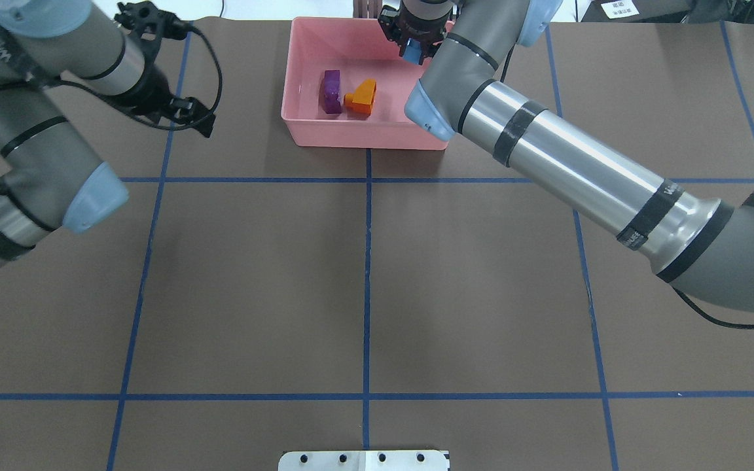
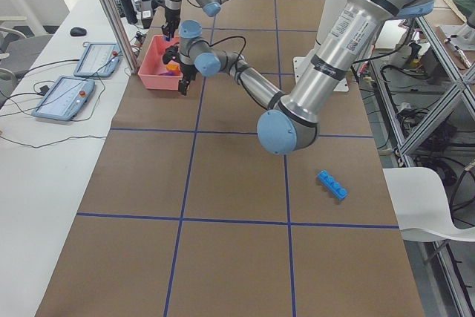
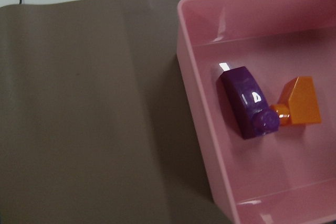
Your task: Put all blocks into box
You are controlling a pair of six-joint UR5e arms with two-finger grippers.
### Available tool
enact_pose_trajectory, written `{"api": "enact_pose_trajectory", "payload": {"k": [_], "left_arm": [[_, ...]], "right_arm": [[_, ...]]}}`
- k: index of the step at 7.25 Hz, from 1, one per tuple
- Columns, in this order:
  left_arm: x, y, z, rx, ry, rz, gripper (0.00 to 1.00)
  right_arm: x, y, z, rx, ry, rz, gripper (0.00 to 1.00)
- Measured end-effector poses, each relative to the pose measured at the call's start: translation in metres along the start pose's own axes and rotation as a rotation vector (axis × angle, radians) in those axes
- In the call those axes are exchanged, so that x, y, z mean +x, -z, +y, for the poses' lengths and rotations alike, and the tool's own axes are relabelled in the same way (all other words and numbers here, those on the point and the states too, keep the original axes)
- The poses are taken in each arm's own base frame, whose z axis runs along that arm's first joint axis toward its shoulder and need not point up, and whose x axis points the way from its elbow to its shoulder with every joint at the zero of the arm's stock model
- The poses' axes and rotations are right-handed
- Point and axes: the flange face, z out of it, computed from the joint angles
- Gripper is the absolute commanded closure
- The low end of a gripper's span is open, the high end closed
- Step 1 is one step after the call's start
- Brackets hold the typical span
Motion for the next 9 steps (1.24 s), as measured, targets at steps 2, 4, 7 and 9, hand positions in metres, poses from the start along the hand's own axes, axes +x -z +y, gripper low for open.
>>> {"api": "enact_pose_trajectory", "payload": {"k": [2,4,7,9], "left_arm": [[-0.048,0.011,0.097,-0.058,-0.020,-0.031,0.00],[-0.076,0.009,0.194,-0.173,-0.049,-0.058,0.00],[-0.118,0.009,0.311,-0.327,-0.123,-0.047,0.00],[-0.124,0.004,0.367,-0.377,-0.271,0.006,0.00]], "right_arm": [[-0.006,-0.010,0.023,-0.010,0.009,-0.005,0.00],[-0.004,-0.005,0.026,-0.022,0.013,-0.022,0.00],[0.028,0.011,0.014,-0.056,0.008,-0.057,0.00],[0.040,0.022,0.006,-0.064,0.002,-0.072,0.00]]}}
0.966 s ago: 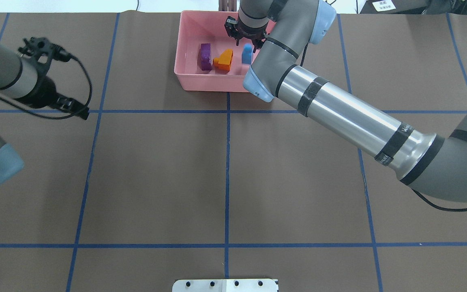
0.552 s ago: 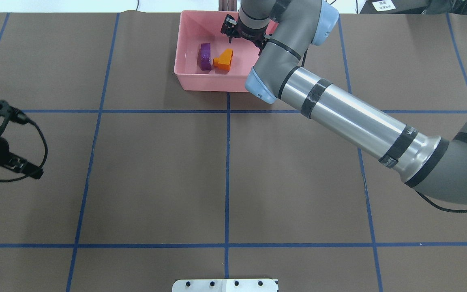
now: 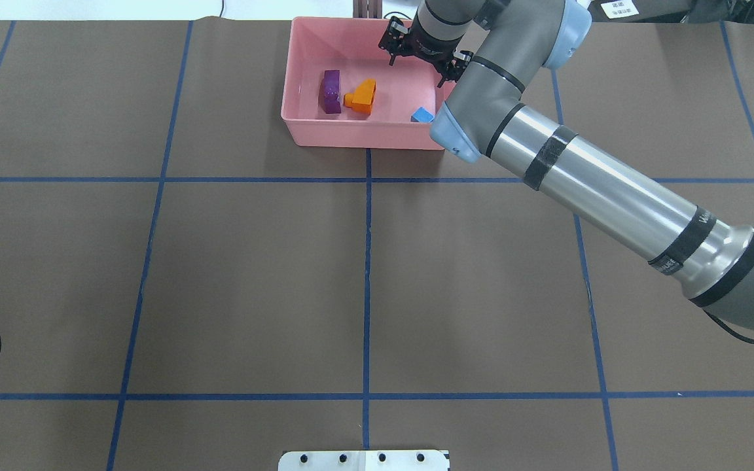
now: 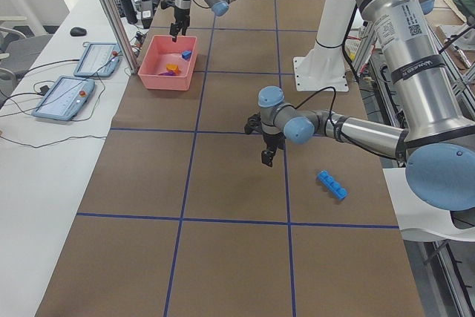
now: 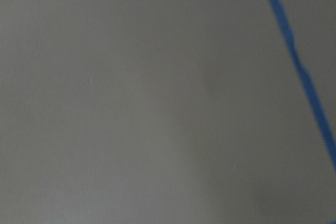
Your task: Put all blocks into box
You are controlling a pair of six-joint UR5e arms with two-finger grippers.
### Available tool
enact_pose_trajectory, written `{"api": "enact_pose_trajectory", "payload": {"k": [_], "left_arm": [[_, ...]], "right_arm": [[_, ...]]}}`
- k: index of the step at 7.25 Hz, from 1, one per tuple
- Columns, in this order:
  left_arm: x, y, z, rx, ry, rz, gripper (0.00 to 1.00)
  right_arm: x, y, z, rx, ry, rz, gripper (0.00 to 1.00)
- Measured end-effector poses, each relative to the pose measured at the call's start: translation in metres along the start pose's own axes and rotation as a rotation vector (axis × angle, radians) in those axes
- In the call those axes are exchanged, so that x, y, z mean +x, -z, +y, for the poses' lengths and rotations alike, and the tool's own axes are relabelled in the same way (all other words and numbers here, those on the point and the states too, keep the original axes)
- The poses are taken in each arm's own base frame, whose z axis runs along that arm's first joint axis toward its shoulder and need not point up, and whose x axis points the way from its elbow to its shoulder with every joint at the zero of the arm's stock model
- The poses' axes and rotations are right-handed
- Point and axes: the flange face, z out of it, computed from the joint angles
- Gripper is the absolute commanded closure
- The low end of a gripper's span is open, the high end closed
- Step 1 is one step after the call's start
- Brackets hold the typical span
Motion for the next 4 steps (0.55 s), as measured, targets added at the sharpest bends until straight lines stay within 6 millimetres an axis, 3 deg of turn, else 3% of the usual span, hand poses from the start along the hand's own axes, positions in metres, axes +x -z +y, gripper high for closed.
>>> {"api": "enact_pose_trajectory", "payload": {"k": [2,4], "left_arm": [[0.016,-0.022,0.053,-0.023,-0.155,0.000,0.01],[0.043,-0.048,0.078,-0.058,-0.237,-0.036,0.01]], "right_arm": [[0.008,0.012,-0.016,-0.005,-0.014,0.003,0.00],[0.028,0.027,-0.038,-0.013,-0.010,0.000,0.00]]}}
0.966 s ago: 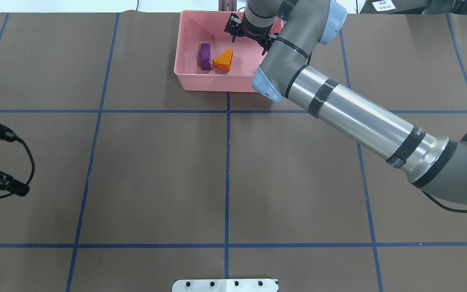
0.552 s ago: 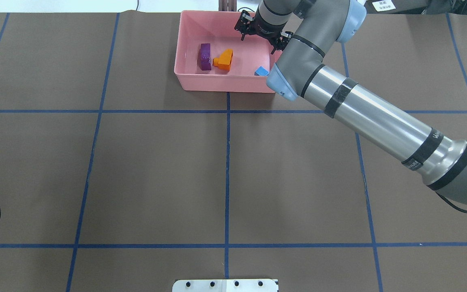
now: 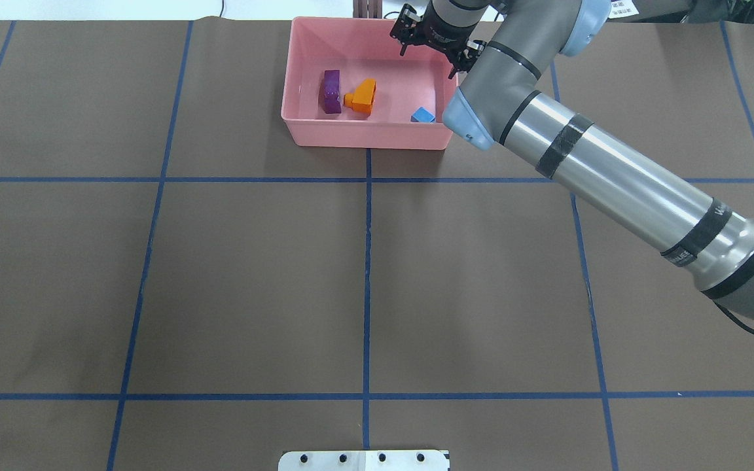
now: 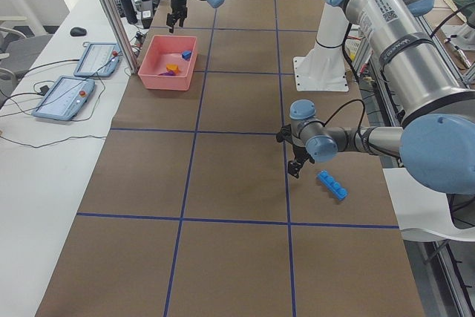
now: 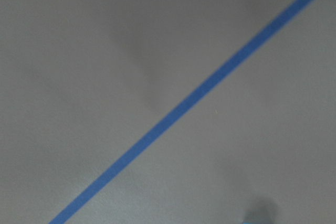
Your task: Put all blocks into box
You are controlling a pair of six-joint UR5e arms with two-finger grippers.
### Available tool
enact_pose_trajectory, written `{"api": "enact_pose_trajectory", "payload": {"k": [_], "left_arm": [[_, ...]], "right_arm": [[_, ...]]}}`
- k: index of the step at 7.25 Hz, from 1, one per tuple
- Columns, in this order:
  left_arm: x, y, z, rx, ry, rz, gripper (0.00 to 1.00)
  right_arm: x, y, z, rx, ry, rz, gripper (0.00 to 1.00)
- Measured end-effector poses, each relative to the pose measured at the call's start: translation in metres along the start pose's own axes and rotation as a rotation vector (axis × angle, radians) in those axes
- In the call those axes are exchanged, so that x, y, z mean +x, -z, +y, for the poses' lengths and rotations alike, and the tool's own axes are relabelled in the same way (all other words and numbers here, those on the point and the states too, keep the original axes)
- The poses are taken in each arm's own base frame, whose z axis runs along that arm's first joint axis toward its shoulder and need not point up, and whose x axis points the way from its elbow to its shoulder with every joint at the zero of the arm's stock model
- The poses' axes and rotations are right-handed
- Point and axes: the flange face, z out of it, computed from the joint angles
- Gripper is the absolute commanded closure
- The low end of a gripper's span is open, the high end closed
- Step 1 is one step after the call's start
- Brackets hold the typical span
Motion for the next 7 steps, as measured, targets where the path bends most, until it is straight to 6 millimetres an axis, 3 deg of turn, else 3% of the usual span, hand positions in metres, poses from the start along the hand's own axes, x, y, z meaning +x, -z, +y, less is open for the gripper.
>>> {"api": "enact_pose_trajectory", "payload": {"k": [2,5,7], "left_arm": [[0.042,-0.025,0.010,-0.019,-0.050,-0.022,0.03],[0.060,-0.044,0.032,-0.068,-0.069,-0.019,0.06],[0.064,-0.055,0.042,-0.101,-0.075,-0.018,0.14]], "right_arm": [[0.038,0.009,-0.017,-0.003,0.046,0.010,0.00],[0.068,0.008,-0.019,-0.006,0.062,0.020,0.00],[0.073,0.008,-0.018,-0.007,0.062,0.021,0.00]]}}
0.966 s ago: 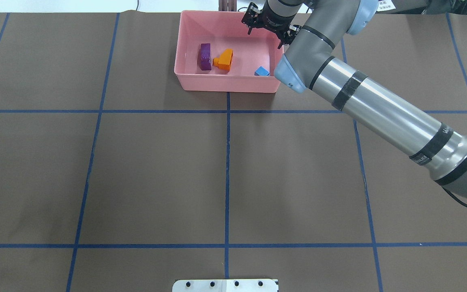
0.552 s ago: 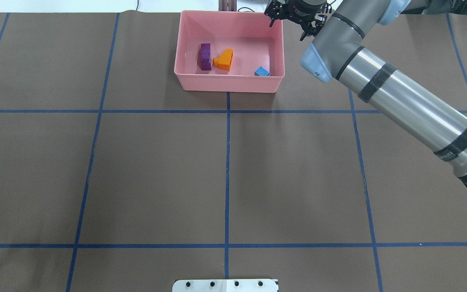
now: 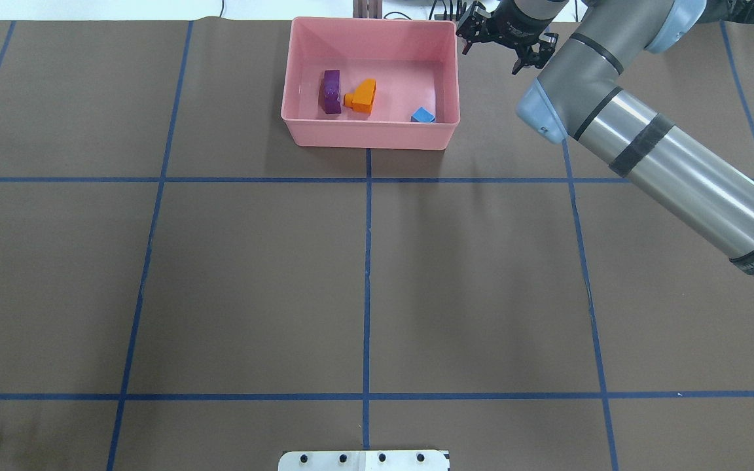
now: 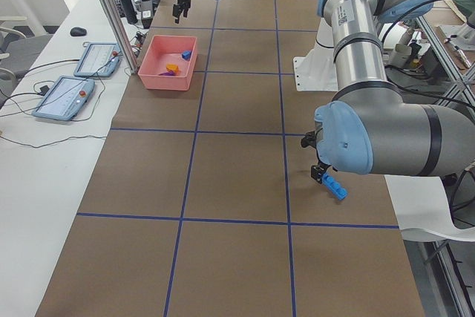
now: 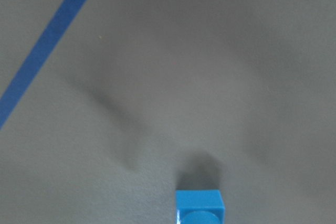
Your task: Put all blocks into box
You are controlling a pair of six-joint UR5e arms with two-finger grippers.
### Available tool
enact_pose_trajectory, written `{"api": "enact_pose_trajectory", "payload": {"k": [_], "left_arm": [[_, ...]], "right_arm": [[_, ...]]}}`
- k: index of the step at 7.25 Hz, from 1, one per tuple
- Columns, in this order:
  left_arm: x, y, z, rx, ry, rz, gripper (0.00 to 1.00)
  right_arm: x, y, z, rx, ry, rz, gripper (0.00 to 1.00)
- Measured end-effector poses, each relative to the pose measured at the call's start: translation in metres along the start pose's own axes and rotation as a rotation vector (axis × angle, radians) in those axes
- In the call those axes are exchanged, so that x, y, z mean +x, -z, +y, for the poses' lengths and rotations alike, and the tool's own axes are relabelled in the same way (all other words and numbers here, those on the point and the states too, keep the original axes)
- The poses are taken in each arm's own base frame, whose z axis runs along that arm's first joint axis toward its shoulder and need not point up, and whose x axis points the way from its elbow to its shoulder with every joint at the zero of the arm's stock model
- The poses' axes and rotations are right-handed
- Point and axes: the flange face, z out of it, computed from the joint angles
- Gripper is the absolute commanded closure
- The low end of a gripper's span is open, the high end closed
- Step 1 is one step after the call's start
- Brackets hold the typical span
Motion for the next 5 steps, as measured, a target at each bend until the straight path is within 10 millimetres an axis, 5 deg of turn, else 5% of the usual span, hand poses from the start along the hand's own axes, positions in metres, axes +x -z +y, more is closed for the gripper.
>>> {"api": "enact_pose_trajectory", "payload": {"k": [1,2,3,5], "left_arm": [[0.001,-0.006,0.004,-0.013,-0.001,0.001,0.34],[0.001,-0.009,0.007,-0.020,-0.003,0.002,0.74],[0.000,-0.012,0.009,-0.025,-0.003,0.000,1.00],[-0.006,-0.012,0.016,-0.039,0.003,-0.008,1.00]], "right_arm": [[0.000,0.000,0.000,0.000,0.000,0.000,0.00],[0.000,0.000,0.000,0.001,0.000,0.000,0.00],[0.000,0.001,0.000,0.002,0.000,-0.001,0.00],[0.000,0.001,0.000,0.002,0.000,0.000,0.00]]}}
